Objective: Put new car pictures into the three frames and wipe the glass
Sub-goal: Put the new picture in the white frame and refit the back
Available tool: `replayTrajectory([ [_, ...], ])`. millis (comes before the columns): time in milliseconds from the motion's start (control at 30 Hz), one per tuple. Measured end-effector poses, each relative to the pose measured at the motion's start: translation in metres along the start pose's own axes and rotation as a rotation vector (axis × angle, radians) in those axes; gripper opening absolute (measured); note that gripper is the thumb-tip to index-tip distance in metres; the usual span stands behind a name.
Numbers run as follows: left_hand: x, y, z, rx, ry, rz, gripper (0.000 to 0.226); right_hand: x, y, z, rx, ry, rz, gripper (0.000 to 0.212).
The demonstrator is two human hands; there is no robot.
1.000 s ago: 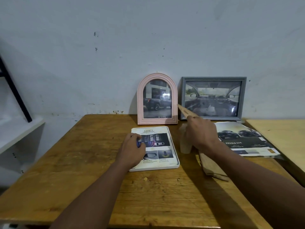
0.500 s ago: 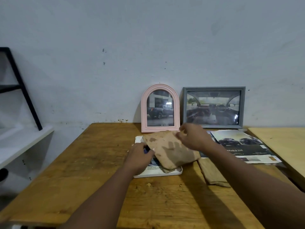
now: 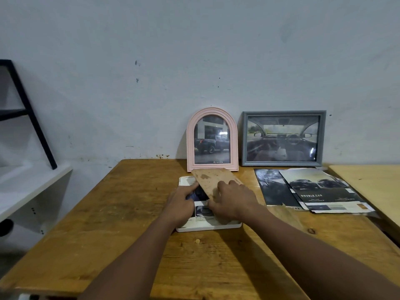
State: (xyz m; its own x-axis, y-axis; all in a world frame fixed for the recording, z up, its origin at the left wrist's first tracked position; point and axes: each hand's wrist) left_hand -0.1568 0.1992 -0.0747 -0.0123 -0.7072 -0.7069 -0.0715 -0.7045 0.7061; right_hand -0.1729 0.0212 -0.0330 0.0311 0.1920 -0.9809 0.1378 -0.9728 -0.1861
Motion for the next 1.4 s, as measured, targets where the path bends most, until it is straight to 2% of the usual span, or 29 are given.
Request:
replayTrajectory([
  [100, 0.000, 0.001, 0.002, -0.004, 0.017, 0.093, 0.064, -0.013, -0.004, 0.002, -0.078, 0.132, -0.002, 0.043],
  [233, -0.002, 0.002, 0.001, -0.041, 0.064, 0.174, 0.060, -0.054, 0.008, -0.003, -0.071, 0.317, -0.021, 0.022],
  [367, -0.006, 0.004, 0.002, -0.067, 0.052, 0.276, 0.055, -0.093, 0.031, -0.007, -0.009, 0.487, -0.178, 0.016],
  [467, -0.011, 0.010, 0.003, -0.093, 0.067, 0.323, 0.045, -0.107, 0.044, -0.013, 0.067, 0.579, -0.498, 0.021],
  [600, -0.020, 0.015, -0.001, -0.132, 0.145, 0.366, 0.039, -0.082, 0.041, -0.012, 0.194, 0.417, -1.067, 0.023],
  [667, -0.023, 0.013, -0.004, -0.135, 0.161, 0.349, 0.044, -0.058, 0.036, -0.008, 0.276, 0.309, -1.225, 0.019],
  [733, -0.024, 0.009, -0.002, -0.160, 0.169, 0.344, 0.042, -0.032, 0.031, -0.002, 0.330, 0.225, -1.286, 0.009],
  [800, -0.023, 0.004, 0.000, -0.165, 0.155, 0.323, 0.039, -0.010, 0.027, 0.000, 0.358, 0.204, -1.275, 0.007],
  [900, -0.019, -0.006, 0.000, -0.154, 0.137, 0.235, 0.048, 0.012, 0.029, -0.003, 0.388, 0.233, -1.182, 0.026],
  [967, -0.016, -0.009, 0.001, -0.120, 0.140, 0.143, 0.044, 0.013, 0.030, -0.002, 0.406, 0.233, -1.174, 0.021],
  [1100, -0.005, -0.011, 0.003, -0.058, 0.199, 0.067, 0.037, 0.003, 0.033, 0.009, 0.494, 0.128, -1.325, 0.067],
  [1167, 0.000, -0.012, 0.004, -0.060, 0.239, 0.056, 0.036, 0.003, 0.034, 0.009, 0.471, 0.093, -1.213, 0.063],
  [1300, 0.003, -0.013, 0.008, -0.028, 0.290, -0.052, 0.037, 0.013, 0.034, 0.000, 0.294, 0.075, -0.745, 0.029],
  [1400, 0.003, -0.014, 0.009, -0.029, 0.283, -0.087, 0.042, 0.020, 0.029, -0.004, 0.234, 0.087, -0.540, 0.032],
])
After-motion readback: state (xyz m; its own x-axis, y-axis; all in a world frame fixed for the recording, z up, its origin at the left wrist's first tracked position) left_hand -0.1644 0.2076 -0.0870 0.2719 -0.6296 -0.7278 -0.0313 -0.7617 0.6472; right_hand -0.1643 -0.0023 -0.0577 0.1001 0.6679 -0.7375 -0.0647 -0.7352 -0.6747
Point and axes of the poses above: each hand's wrist, its own z-axis away from the middle knuckle, its own x-axis out of the palm, y = z × x, and after that the axes turned 5 degrees about -z, right-handed
